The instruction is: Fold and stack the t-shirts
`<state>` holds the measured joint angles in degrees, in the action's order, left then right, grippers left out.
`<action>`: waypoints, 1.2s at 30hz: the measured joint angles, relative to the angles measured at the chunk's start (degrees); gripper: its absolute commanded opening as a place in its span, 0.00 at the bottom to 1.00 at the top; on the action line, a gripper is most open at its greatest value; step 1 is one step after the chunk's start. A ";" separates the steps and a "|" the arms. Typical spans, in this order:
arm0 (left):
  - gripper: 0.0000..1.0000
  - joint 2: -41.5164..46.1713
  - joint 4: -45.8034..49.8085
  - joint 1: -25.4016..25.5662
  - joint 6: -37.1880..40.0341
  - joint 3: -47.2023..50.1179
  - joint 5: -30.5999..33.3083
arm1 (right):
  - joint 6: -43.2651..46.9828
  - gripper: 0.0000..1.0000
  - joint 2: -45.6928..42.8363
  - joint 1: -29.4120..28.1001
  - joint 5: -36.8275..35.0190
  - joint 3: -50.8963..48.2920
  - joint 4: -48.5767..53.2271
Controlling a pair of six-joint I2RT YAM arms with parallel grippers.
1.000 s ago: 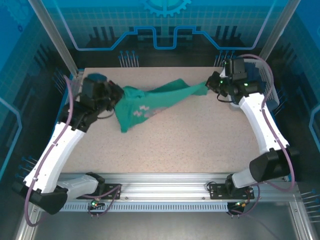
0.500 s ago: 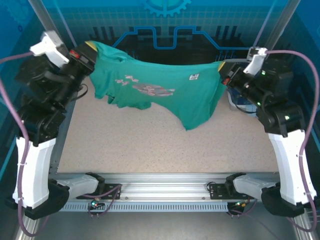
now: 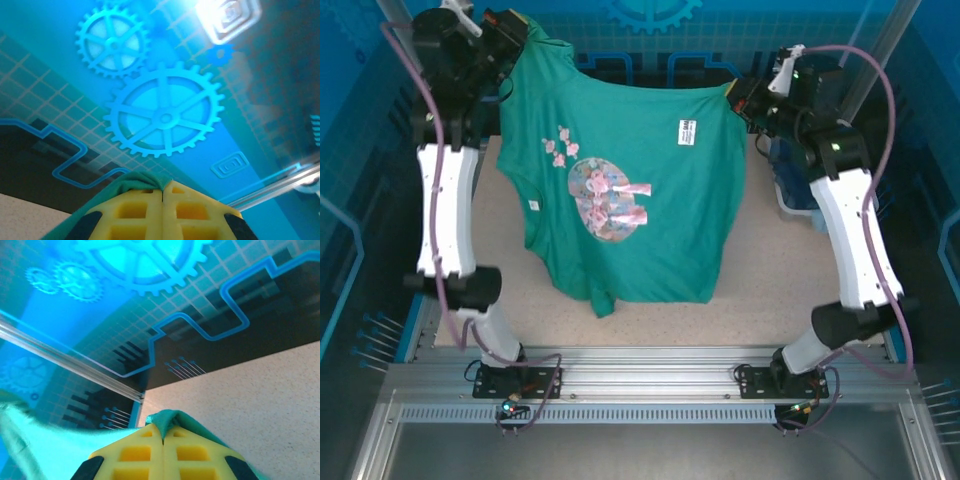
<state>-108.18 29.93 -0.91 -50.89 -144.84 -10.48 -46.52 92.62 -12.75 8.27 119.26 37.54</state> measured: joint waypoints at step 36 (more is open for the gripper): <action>0.00 55.39 2.82 19.56 -12.81 119.75 2.80 | -4.33 0.00 -2.73 -7.61 1.51 -60.83 -4.17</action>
<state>-52.80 32.75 18.65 -63.70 -25.08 -7.68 -50.85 89.89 -20.36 9.78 58.43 33.36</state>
